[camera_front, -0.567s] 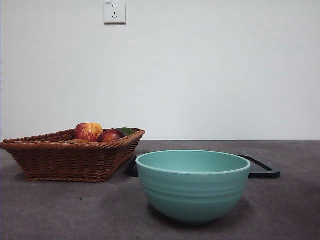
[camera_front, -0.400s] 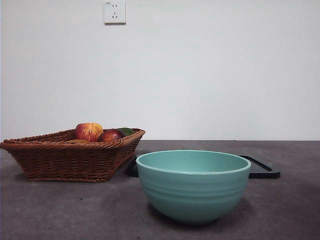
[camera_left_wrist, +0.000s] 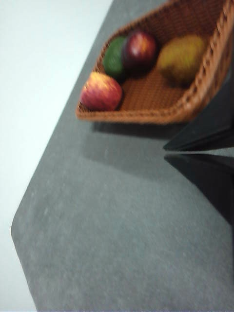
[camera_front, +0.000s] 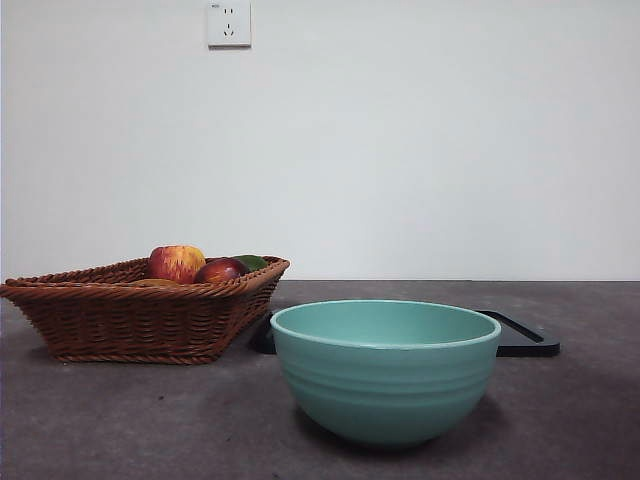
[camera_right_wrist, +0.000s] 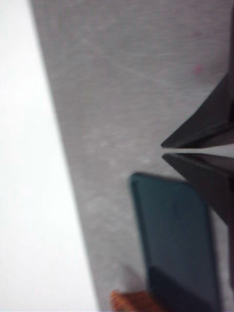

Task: Pick up the wifruite, put it on the bowl, pick up the plate, put it on desk

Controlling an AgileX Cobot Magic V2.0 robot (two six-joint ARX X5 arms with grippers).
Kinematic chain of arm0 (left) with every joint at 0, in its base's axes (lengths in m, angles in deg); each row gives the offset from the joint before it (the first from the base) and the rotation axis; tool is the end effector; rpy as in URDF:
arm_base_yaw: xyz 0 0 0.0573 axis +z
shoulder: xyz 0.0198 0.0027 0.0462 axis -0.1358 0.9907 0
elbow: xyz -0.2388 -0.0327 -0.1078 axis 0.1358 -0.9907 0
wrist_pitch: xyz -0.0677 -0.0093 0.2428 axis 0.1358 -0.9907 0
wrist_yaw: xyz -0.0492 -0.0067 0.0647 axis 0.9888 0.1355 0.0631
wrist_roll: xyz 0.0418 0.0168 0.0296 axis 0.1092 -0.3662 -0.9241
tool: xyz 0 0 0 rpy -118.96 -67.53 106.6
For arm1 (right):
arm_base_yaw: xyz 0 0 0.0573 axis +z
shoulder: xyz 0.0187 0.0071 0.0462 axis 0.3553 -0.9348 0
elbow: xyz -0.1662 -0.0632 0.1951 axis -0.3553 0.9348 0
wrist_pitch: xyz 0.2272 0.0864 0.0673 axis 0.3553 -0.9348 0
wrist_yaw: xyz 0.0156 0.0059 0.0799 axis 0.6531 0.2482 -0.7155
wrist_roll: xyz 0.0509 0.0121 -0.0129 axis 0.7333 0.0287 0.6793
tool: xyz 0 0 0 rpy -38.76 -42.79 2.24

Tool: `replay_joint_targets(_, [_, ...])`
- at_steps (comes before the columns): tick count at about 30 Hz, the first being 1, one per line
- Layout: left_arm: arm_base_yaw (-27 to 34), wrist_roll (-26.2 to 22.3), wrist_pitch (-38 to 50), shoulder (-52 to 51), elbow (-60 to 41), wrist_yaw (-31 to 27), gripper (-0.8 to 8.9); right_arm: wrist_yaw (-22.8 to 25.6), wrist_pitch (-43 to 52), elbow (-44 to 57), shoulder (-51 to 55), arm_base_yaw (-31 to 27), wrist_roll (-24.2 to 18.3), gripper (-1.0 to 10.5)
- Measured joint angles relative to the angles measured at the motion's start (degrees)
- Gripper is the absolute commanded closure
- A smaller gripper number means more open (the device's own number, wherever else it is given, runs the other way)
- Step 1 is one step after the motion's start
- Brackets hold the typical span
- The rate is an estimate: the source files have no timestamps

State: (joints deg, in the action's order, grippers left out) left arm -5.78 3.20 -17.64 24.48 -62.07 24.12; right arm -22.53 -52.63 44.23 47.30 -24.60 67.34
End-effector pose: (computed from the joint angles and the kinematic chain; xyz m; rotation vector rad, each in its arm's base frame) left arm 0.0892 0.0023 0.1704 -0.4007 0.1817 0.0381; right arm 0.0912 -0.0015 0.1766 0.2843 0.1029 0.0781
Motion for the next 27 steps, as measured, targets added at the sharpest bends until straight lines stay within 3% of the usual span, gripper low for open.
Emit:
replay_joint_targets(5, [0.0,1.4,-3.5,0.9,5.9,1.5,8.04,0.0,0.1,-5.6,0.0,0.0,0.9,9.4])
replay_joint_targets(12, [0.0,1.1,-8.6,5.7,15.4,6.0,8.03,-1.6,-7.0,-15.8,-3.7,0.0,1.0,9.4])
replay_joint_targets(23, [0.0,-8.8,-21.8,21.8,30.9,18.7,8.04,-15.2,-26.2,-36.2,-21.2,0.1,-7.0,9.4])
replay_joint_targets(27, [-0.5,-12.3,-26.2,27.9,36.3,22.6,8.04,-16.8,-31.5,-42.2,-27.2,2.3,-9.5,9.4])
